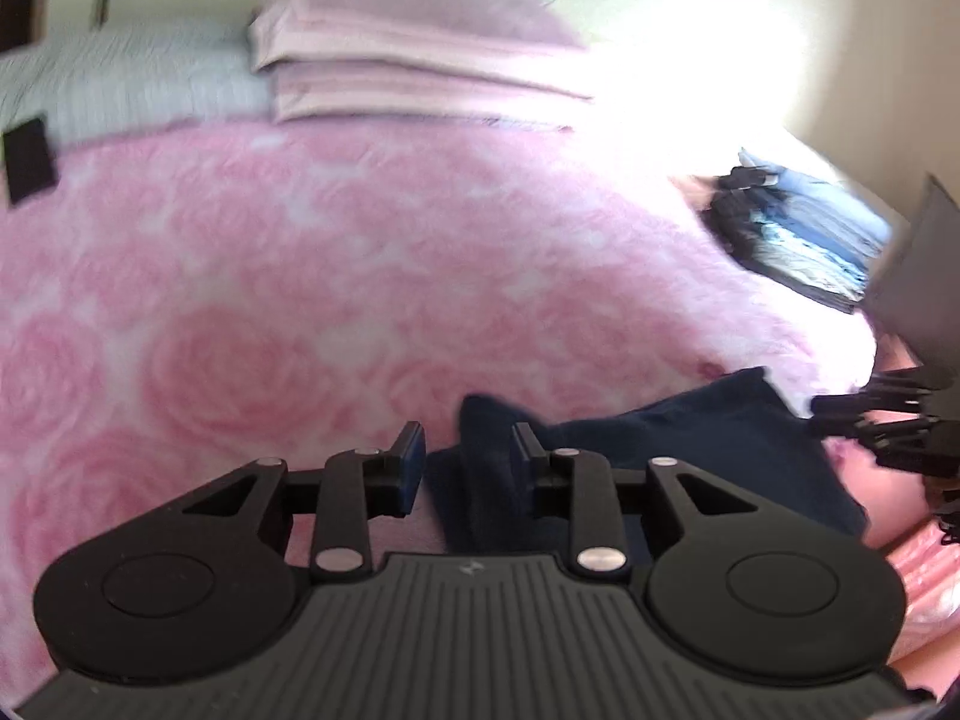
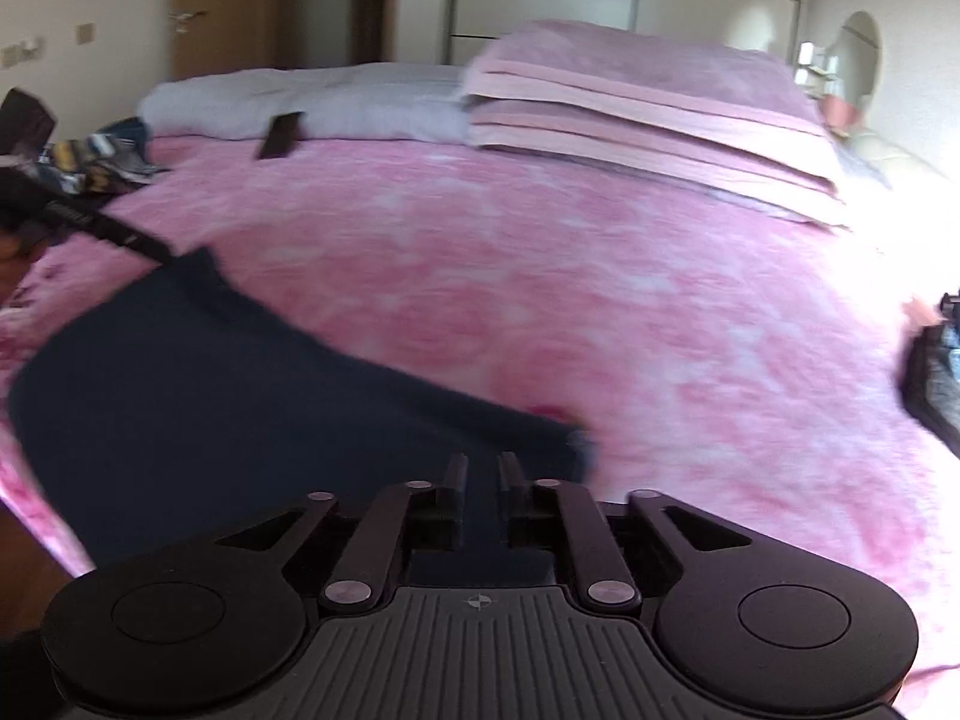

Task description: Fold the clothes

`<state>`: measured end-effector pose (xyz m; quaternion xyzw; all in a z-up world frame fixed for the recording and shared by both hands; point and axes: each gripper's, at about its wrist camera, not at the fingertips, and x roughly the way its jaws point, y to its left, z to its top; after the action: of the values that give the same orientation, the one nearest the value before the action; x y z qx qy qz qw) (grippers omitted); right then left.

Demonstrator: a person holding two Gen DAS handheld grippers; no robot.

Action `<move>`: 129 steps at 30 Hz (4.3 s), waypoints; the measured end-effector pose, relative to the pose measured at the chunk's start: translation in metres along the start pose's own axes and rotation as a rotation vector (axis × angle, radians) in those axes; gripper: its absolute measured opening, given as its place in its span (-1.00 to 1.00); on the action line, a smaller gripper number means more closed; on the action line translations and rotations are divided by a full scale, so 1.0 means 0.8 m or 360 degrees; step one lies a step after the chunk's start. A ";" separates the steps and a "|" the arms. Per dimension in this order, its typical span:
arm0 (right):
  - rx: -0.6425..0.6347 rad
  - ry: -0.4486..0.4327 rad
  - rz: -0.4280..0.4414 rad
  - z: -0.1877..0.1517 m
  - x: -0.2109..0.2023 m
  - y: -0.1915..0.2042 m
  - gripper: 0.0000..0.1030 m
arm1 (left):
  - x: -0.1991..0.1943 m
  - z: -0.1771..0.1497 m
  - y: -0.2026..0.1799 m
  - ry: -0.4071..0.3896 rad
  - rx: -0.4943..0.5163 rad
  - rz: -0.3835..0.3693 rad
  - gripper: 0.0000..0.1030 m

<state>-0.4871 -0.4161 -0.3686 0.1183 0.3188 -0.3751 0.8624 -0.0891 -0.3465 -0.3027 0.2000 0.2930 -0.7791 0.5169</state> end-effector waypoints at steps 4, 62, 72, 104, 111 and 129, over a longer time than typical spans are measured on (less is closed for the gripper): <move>0.0061 -0.0013 0.0180 -0.004 0.013 0.023 -0.44 | 0.015 -0.006 -0.023 0.0056 0.0144 -0.0091 -0.56; -0.0301 -0.0012 0.0540 0.074 0.086 0.118 -0.44 | 0.002 -0.012 0.005 0.0089 0.0019 0.0113 -0.78; -0.0464 0.0163 0.0776 0.082 0.111 0.225 -0.44 | -0.086 -0.128 -0.035 -0.0035 -0.0269 0.0013 -0.68; -0.0242 0.0104 0.0601 0.105 0.136 0.183 -0.15 | -0.084 -0.159 -0.094 -0.0040 -0.0279 0.0203 -0.56; -0.0217 0.0118 0.0511 0.044 0.103 0.154 -0.16 | -0.082 -0.159 -0.102 -0.0035 -0.0277 0.0262 -0.56; 0.0000 0.0104 0.0280 -0.014 0.034 0.066 -0.15 | -0.077 -0.148 -0.126 0.0042 -0.0106 0.0377 -0.60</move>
<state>-0.4401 -0.3907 -0.3963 0.1579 0.3351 -0.2939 0.8812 -0.1569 -0.1957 -0.3282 0.2262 0.2999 -0.6996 0.6079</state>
